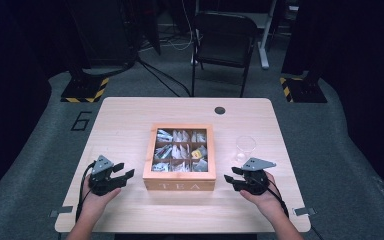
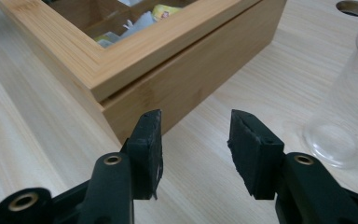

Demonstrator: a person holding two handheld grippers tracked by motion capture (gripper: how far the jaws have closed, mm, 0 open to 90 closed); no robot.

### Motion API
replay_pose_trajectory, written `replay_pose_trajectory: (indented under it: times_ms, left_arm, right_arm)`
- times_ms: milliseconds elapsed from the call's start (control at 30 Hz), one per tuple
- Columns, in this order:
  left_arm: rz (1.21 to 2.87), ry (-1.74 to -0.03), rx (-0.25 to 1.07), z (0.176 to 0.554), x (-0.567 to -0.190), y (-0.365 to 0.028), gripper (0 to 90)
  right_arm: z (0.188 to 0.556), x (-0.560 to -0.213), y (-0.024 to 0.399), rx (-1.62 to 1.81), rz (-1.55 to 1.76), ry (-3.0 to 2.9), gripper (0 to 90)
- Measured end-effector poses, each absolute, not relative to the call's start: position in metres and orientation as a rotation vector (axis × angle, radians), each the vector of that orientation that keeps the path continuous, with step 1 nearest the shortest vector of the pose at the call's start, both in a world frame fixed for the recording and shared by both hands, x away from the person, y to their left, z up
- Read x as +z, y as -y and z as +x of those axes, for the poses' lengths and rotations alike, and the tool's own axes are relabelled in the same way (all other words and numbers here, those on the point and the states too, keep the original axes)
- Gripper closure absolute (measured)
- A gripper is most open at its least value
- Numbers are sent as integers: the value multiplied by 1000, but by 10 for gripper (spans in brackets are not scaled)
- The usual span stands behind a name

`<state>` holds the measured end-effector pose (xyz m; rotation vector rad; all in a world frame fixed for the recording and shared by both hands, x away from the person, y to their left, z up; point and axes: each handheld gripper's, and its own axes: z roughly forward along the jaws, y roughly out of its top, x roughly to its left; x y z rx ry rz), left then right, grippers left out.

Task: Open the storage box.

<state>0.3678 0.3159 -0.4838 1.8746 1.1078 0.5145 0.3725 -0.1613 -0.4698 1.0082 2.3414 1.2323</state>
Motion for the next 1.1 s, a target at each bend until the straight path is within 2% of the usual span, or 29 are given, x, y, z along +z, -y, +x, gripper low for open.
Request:
replay_pose_trajectory:
  times_ms: [233, 1100]
  left_arm:
    - [1865, -1094, 513, 366, -483, -314, 482]
    - [1878, -1098, 519, 368, -488, -314, 492]
  right_arm:
    - [369, -467, 155, 1284, 967, -2393, 591]
    - [366, -472, 134, 1321, 882, -2489, 623]
